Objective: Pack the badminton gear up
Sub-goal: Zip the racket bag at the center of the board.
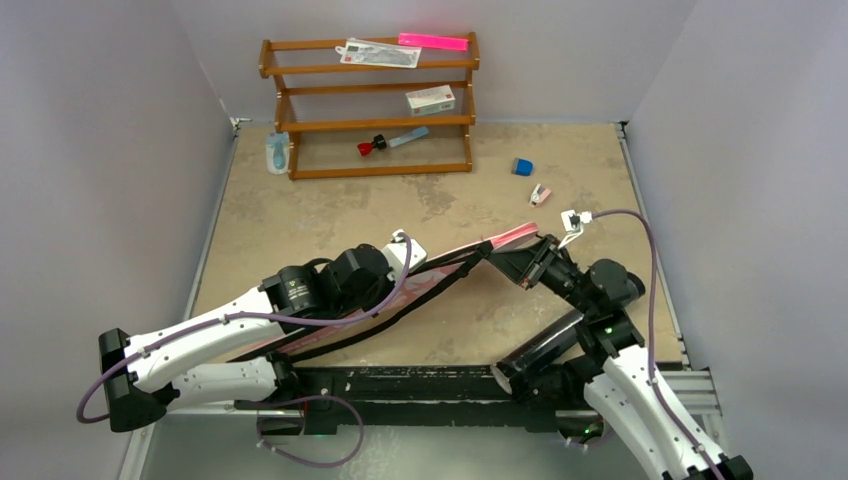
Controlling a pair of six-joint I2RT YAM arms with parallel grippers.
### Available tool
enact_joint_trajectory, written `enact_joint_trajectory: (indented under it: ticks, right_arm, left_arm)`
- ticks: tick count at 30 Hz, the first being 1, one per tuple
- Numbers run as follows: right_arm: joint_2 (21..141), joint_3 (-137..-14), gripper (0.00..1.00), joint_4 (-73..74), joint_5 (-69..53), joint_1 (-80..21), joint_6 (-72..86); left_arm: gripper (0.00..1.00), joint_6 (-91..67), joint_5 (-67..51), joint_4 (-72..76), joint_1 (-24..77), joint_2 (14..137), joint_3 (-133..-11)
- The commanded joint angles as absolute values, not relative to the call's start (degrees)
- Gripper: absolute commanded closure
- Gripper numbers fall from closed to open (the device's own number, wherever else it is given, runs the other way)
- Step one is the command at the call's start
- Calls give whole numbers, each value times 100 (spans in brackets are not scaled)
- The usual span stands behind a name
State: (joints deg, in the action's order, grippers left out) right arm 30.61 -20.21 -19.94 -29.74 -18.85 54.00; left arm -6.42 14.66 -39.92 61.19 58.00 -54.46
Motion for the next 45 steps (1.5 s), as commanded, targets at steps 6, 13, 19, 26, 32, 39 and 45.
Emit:
enact_joint_trajectory:
  ticks: [6,13,19,26,32,39,45]
  right_arm:
    - [3215,-1939,79,-2618,-3161,-1902,5596]
    - [3401,-1892,79,-3035,-3125,-1899,5921]
    - [3519,-1864,80,-3176,-3138,-1899,6092]
    - [3601,-1806,75,-3424,-3121,-1899,6285]
    - [3634,-1751,76,-3507,-3104,-1900,6402]
    - [3665,-1683,92,-3655,-3023,-1898,6682]
    - [3693,-1709,100,-3503,-3044,-1903,6892]
  left_arm:
    - [100,-695,1424,-3322,6108,5682,-5528]
    - [100,-650,1446,-3331,6108,5745,-5531]
    - [100,-643,1450,-3331,6108,5765,-5531]
    - [100,-637,1468,-3340,6108,5823,-5540]
    - [100,-633,1468,-3340,6108,5843,-5557]
    - [100,-633,1459,-3331,6108,5867,-5555]
    - [100,-615,1468,-3332,6108,5906,-5546]
